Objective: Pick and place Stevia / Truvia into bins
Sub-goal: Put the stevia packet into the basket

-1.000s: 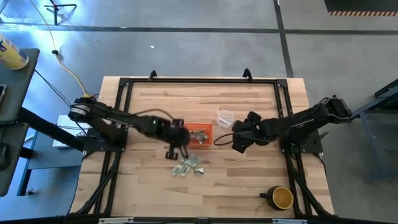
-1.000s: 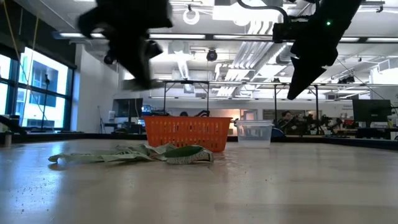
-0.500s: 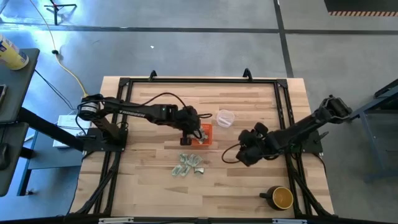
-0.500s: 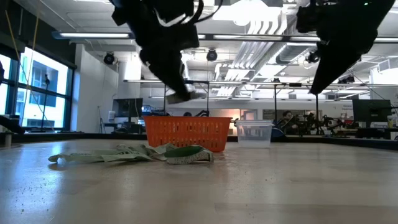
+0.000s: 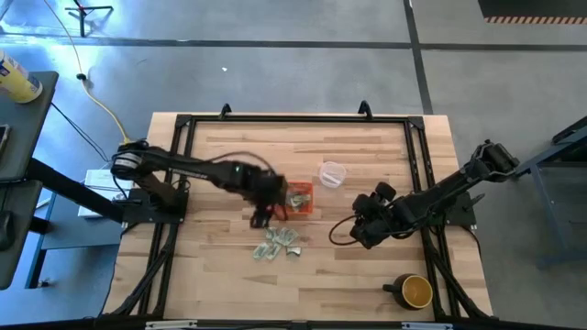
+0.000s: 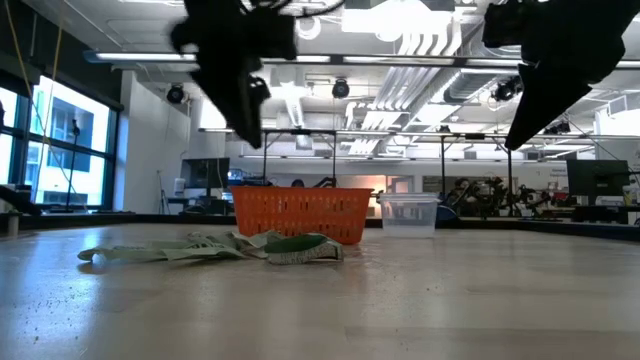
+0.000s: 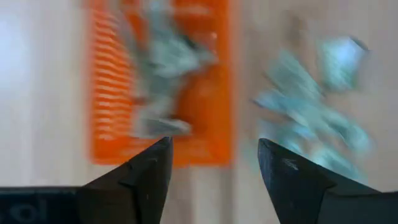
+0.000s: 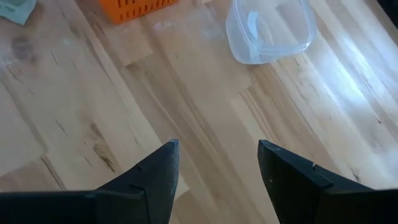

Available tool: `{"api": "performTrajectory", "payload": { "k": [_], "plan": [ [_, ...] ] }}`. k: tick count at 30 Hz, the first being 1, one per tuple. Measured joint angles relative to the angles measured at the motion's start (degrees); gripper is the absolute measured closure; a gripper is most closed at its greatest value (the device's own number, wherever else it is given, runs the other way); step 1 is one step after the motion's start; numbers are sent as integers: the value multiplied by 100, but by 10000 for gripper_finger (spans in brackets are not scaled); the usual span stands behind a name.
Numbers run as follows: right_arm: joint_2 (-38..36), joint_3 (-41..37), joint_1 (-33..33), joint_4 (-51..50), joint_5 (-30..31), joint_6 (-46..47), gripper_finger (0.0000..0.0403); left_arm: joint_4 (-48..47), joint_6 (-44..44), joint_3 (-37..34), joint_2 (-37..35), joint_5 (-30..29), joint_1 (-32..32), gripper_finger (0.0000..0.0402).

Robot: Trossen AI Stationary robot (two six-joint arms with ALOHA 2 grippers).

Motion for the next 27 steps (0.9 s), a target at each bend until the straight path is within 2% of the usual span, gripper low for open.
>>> {"api": "performTrajectory", "payload": {
  "k": [4, 7, 11, 13, 16, 21, 24, 27],
  "plan": [
    [0, 0, 0, 15, 89, -163, 194, -129, 523, -275, -7, 241, -711, 142],
    [0, 0, -17, 28, 113, -291, 194, 505, 767, -590, -15, 149, -1083, 158],
    [0, 0, -15, 39, 102, -422, 194, 1051, 164, -858, -15, -162, -1080, 169],
    [0, 0, -15, 42, 82, -430, 194, 1117, 384, -932, -16, -208, -1085, 167],
    [0, 0, -15, 44, 63, -468, 194, 1291, 875, -1033, -14, 106, -1184, 162],
    [0, -2, -15, 49, 19, -453, 194, 1166, 845, -1106, 288, 440, -1170, 165],
    [0, -11, -15, 30, -43, -424, 194, 1246, 1138, -1085, 355, 681, -1431, 174],
    [0, -11, -15, 25, -65, -418, 194, 1211, 621, -1087, 383, 788, -1616, 183]
  ]
}}
